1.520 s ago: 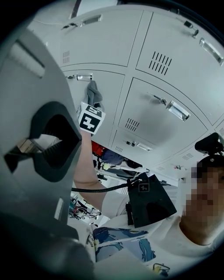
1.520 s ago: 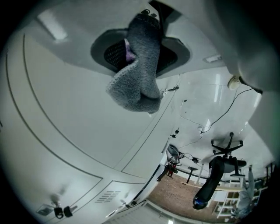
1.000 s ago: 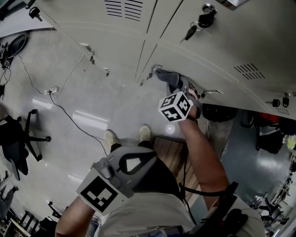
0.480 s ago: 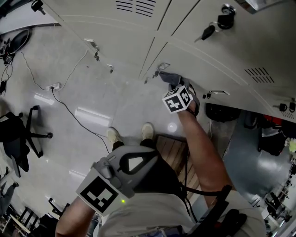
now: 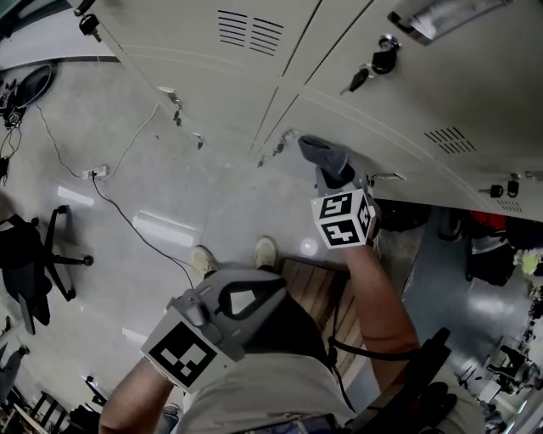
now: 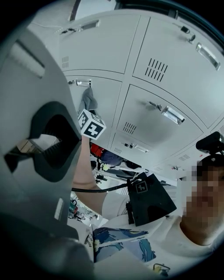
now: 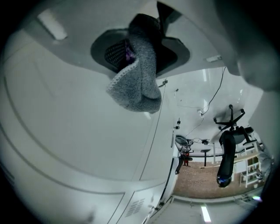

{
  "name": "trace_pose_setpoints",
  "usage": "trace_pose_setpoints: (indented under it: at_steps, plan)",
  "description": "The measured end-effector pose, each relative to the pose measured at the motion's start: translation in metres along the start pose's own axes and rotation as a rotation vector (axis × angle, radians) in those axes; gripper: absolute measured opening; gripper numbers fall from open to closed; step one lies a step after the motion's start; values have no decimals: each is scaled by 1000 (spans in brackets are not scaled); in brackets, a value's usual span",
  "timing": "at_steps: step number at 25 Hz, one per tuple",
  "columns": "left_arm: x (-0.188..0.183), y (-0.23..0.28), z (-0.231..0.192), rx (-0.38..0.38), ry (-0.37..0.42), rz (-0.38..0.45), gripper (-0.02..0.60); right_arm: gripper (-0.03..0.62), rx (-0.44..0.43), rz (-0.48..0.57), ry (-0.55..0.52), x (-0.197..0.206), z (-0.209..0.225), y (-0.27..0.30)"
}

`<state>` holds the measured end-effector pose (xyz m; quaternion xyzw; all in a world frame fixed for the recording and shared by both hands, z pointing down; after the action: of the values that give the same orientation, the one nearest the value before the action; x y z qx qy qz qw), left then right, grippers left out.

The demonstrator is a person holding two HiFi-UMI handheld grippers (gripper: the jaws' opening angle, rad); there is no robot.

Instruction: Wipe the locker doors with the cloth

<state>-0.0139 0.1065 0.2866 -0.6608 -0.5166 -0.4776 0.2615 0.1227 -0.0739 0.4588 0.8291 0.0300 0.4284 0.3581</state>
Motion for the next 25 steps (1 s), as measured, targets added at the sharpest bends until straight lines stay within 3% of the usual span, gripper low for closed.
trace_pose_setpoints:
  at_steps: [5, 9, 14, 25]
  plan:
    - [-6, -4, 8, 15, 20, 3, 3, 147, 52, 123, -13, -59, 23, -44]
    - [-6, -6, 13, 23, 20, 9, 3, 147, 83, 196, 59, -86, 43, -55]
    - [-8, -6, 14, 24, 26, 11, 3, 147, 73, 171, 116, -77, 37, -36]
    - [-1, -11, -1, -5, 6, -4, 3, 147, 40, 42, 203, -16, 4, 30]
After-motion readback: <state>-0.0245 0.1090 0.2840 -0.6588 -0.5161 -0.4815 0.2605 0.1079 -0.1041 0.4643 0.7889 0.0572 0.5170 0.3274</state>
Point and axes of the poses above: the fingertips, and each gripper's own axes: y forward along the fingers, z to its right, x out of its underside, the point moved 3 cm from there along -y, backward along the fingers, and after that the axes turned 12 degrees about z, right-handed, at the moved point
